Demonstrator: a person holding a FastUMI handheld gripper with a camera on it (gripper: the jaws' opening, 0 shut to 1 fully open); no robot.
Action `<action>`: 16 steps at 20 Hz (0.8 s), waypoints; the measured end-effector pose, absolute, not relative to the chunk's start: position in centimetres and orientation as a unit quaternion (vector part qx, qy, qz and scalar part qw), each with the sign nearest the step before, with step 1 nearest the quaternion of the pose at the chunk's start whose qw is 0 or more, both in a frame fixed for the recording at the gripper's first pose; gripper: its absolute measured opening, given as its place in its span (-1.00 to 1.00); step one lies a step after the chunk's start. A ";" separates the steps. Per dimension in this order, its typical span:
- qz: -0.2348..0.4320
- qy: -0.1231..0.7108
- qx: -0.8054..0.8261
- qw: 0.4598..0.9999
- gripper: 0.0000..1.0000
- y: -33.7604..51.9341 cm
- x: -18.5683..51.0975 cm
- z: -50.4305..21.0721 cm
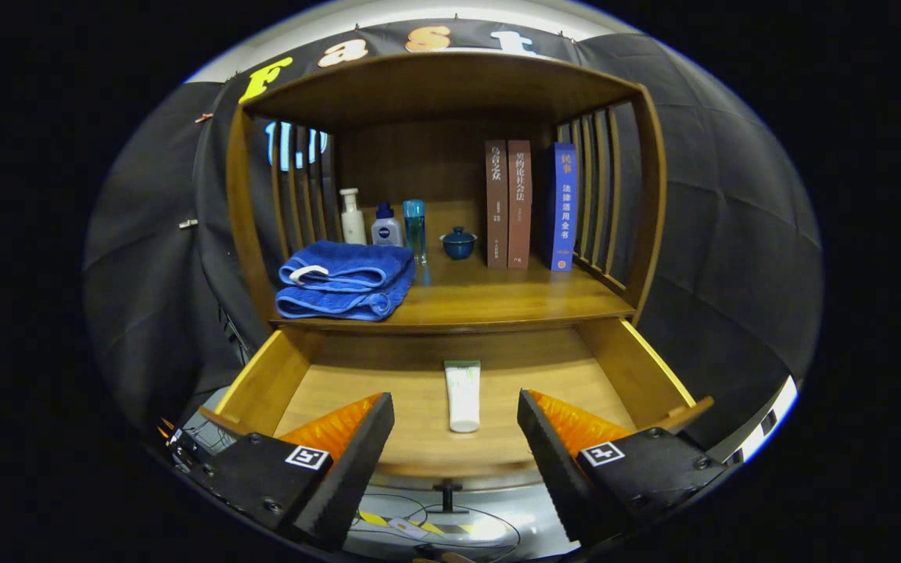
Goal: Pull open the drawer, take out the items inside it, and place them on the countertop above the cabinet.
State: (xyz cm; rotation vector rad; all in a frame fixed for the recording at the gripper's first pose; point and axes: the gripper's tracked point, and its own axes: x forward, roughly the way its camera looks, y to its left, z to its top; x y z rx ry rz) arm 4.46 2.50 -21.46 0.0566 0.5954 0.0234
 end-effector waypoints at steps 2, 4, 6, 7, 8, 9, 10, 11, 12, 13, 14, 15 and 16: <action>0.016 0.334 0.021 0.942 1.00 2.5 6.9 -23.7; 0.024 0.375 0.024 0.926 1.00 2.7 8.5 -26.0; 0.024 0.417 0.019 0.909 1.00 2.5 9.3 -28.5; 0.024 0.437 0.016 0.899 1.00 2.4 9.6 -29.6; 0.026 0.454 0.016 0.890 1.00 2.4 9.9 -30.6; 0.027 0.469 0.020 0.883 1.00 2.5 10.3 -31.5; 0.025 0.483 0.024 0.875 1.00 2.4 10.7 -32.2; 0.024 0.500 0.021 0.865 1.00 2.3 10.6 -32.9; 0.026 0.518 0.016 0.855 1.00 2.2 10.4 -33.6; 0.028 0.534 0.015 0.845 1.00 2.3 10.1 -34.5; 0.030 0.549 0.015 0.835 1.00 2.4 9.8 -35.2; 0.030 0.561 0.019 0.827 0.99 2.4 9.7 -35.8; 0.027 0.571 0.022 0.820 0.98 2.2 9.4 -36.3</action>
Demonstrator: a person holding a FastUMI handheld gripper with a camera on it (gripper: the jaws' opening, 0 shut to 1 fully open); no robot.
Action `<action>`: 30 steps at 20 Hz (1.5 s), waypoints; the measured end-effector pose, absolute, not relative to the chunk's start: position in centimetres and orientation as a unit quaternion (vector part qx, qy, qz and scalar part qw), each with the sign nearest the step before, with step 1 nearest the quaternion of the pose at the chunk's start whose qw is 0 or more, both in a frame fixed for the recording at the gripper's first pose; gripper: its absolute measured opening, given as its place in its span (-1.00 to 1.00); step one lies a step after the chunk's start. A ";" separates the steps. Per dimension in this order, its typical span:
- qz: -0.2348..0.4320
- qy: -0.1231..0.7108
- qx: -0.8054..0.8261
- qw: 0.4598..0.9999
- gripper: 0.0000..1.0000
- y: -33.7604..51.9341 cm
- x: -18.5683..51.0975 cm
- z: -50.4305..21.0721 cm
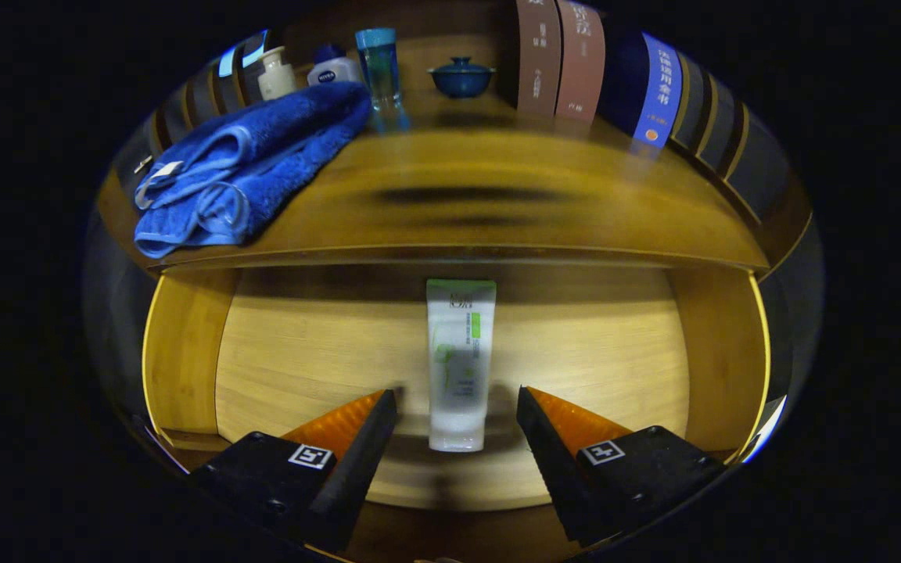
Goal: Pull open the drawer, take out the items inside it, and place them on the countertop above the cabinet.
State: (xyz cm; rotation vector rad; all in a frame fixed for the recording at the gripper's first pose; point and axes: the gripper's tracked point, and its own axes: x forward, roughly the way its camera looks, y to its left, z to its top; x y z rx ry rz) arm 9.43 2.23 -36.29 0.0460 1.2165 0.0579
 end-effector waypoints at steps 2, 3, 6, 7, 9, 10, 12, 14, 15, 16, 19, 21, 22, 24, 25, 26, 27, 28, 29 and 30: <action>0.029 0.579 0.021 0.815 0.96 2.4 9.4 -36.1; 0.028 0.579 0.006 0.815 0.93 2.1 9.4 -36.3; 0.031 0.598 -0.012 0.801 0.81 2.3 8.9 -37.5; 0.031 0.607 -0.009 0.794 0.72 2.4 8.6 -38.1; 0.031 0.609 -0.008 0.792 0.55 2.4 8.6 -38.2; 0.035 0.610 -0.010 0.791 0.46 2.4 8.5 -38.3; 0.038 0.605 -0.013 0.795 0.20 2.6 8.7 -38.8; 0.043 0.605 -0.014 0.795 0.06 2.6 8.6 -37.9; 0.045 0.603 -0.016 0.796 -0.06 2.7 8.7 -38.1; 0.046 0.602 -0.017 0.797 -0.06 2.7 8.8 -38.2; 0.047 0.588 0.000 0.807 -0.06 2.7 8.9 -37.6; 0.049 0.573 0.005 0.818 -0.06 2.6 8.9 -36.4; 0.051 0.569 0.003 0.821 -0.06 2.4 8.7 -35.8; 0.063 0.561 0.005 0.825 -0.06 2.5 7.8 -34.6; 0.068 0.557 0.009 0.827 -0.06 2.6 7.4 -34.3; 0.072 0.554 0.011 0.830 -0.06 2.5 6.9 -33.9; 0.074 0.550 0.014 0.831 -0.06 2.5 6.5 -33.8; 0.072 0.544 0.019 0.836 -0.06 2.3 6.6 -33.5; 0.070 0.546 0.031 0.834 -0.25 2.2 6.4 -33.3; 0.063 0.554 0.038 0.830 -0.26 2.2 6.0 -33.4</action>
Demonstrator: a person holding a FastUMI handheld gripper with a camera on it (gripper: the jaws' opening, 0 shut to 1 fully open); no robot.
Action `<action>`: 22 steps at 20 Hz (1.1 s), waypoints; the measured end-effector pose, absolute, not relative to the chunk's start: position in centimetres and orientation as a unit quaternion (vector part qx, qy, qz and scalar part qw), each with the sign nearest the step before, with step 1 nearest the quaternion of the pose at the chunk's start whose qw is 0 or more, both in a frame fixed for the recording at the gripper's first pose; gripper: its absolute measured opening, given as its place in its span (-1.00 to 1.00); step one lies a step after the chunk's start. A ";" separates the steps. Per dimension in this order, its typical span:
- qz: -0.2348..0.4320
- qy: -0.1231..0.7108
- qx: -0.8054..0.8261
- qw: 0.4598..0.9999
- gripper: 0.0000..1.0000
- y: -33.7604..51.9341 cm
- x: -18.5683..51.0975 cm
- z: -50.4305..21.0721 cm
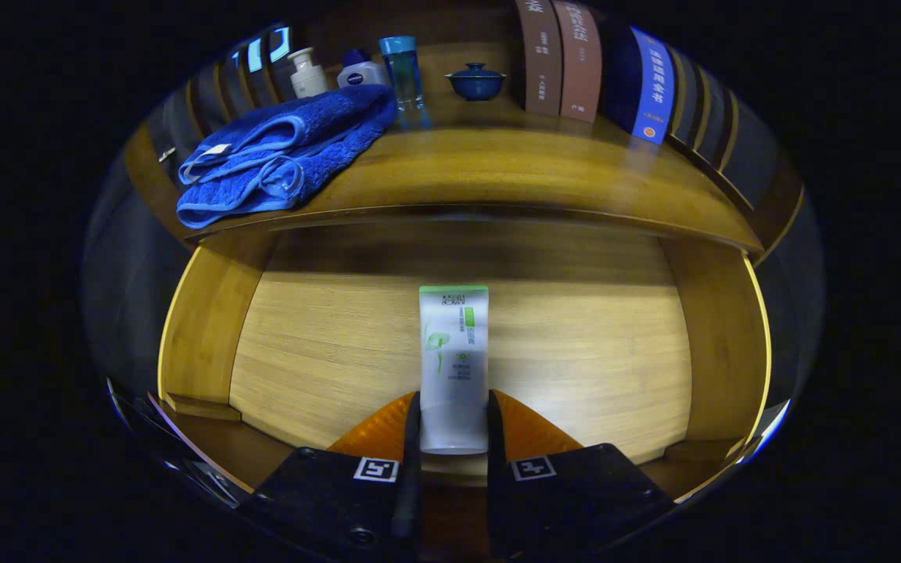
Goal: Pull open the drawer, take out the items inside it, and place them on the countertop above the cabinet.
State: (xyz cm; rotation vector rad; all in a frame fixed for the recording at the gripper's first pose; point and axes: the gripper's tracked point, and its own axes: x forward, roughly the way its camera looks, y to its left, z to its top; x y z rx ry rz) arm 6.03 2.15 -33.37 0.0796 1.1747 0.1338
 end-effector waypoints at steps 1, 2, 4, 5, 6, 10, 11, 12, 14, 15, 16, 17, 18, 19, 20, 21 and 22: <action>0.060 0.559 0.041 0.826 -0.26 2.0 5.9 -34.5; 0.063 0.558 0.047 0.826 -0.26 2.1 5.8 -34.4; 0.065 0.546 0.041 0.834 -0.26 2.1 5.6 -33.7; 0.068 0.538 0.039 0.839 -0.26 2.1 5.5 -33.2; 0.068 0.530 0.042 0.845 -0.26 2.0 5.5 -32.6; 0.066 0.486 0.049 0.870 -0.26 1.6 4.5 -28.8; 0.066 0.476 0.050 0.876 -0.26 1.5 4.3 -27.6; 0.064 0.465 0.050 0.881 -0.26 1.3 4.2 -26.4; 0.062 0.437 0.056 0.896 -0.26 1.0 4.5 -23.4; 0.060 0.422 0.059 0.903 -0.26 1.0 5.0 -22.0; 0.059 0.408 0.061 0.909 -0.26 1.1 5.9 -20.7; 0.060 0.396 0.061 0.914 -0.26 1.3 7.0 -19.7; 0.060 0.387 0.060 0.918 -0.26 1.4 8.1 -19.0; 0.059 0.381 0.061 0.920 -0.26 1.5 9.4 -18.4; 0.058 0.378 0.063 0.922 -0.26 1.7 10.9 -18.1; 0.056 0.376 0.067 0.922 -0.26 1.8 12.5 -17.8; 0.055 0.376 0.069 0.922 -0.26 2.0 13.9 -17.7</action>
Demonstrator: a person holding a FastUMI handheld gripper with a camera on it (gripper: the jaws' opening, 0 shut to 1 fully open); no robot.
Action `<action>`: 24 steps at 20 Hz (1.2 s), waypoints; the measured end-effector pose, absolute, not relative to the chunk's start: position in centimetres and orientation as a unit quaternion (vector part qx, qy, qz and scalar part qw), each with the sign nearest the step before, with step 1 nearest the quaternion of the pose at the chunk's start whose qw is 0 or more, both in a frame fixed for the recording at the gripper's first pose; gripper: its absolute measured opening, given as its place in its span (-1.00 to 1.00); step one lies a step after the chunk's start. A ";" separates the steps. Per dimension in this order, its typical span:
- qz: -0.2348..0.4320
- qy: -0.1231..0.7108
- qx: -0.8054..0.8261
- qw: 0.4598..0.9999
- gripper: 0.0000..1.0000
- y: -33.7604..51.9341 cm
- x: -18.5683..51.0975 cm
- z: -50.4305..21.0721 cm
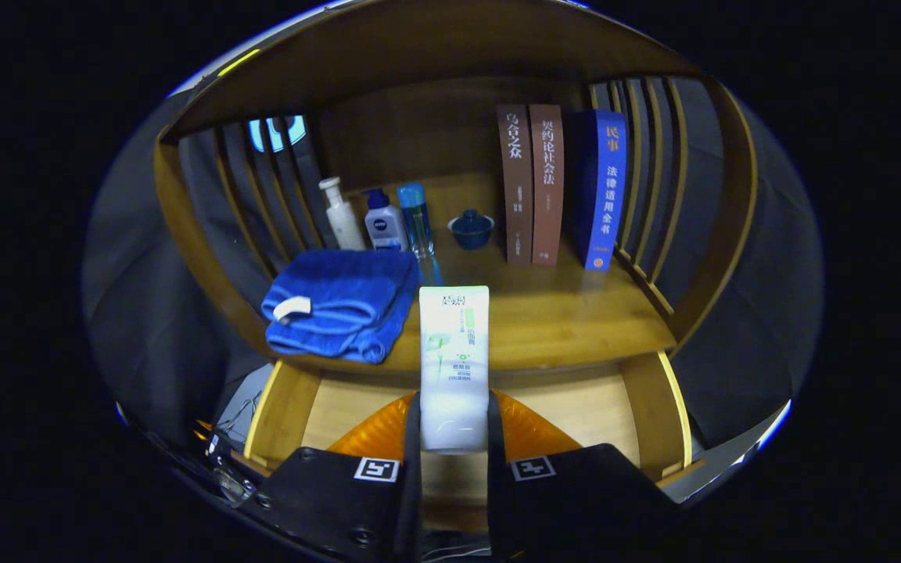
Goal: Pull open the drawer, take out the items inside it, and place them on the countertop above the cabinet.
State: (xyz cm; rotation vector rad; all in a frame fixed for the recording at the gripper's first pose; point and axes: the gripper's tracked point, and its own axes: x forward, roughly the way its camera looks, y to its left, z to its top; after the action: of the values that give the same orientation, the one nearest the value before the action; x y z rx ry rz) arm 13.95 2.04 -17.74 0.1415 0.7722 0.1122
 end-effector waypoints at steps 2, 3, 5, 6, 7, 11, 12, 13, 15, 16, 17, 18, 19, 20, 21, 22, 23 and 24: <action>0.050 0.375 0.069 0.923 -0.26 2.4 17.3 -17.9; 0.046 0.379 0.068 0.922 -0.26 2.5 18.7 -18.2; 0.040 0.387 0.065 0.919 -0.26 2.8 21.1 -19.5; 0.037 0.394 0.063 0.916 -0.26 2.9 22.1 -20.4; 0.035 0.402 0.062 0.913 -0.26 3.0 22.9 -21.3; 0.022 0.430 0.060 0.901 -0.26 3.1 24.4 -24.3; 0.021 0.436 0.059 0.898 -0.26 3.4 24.4 -24.7; 0.021 0.444 0.057 0.894 -0.26 3.5 24.3 -25.3; 0.019 0.457 0.052 0.888 -0.25 3.6 24.2 -26.4; 0.017 0.462 0.047 0.885 -0.25 3.5 24.1 -26.8; 0.016 0.452 0.046 0.891 -0.17 3.5 24.5 -26.6; 0.014 0.456 0.041 0.889 -0.17 3.3 24.3 -26.8; 0.012 0.455 0.041 0.890 -0.13 3.3 24.3 -26.6; 0.013 0.454 0.041 0.890 -0.08 3.4 24.4 -26.7; 0.015 0.454 0.043 0.890 0.01 3.5 24.4 -26.7; 0.017 0.452 0.043 0.891 0.21 3.4 24.3 -26.6; 0.018 0.451 0.045 0.891 0.40 3.5 24.1 -26.5; 0.018 0.451 0.048 0.891 0.60 3.5 24.0 -26.5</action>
State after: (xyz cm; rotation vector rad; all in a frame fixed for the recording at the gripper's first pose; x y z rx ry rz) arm 23.99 3.51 -26.50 0.0996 0.9370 0.0366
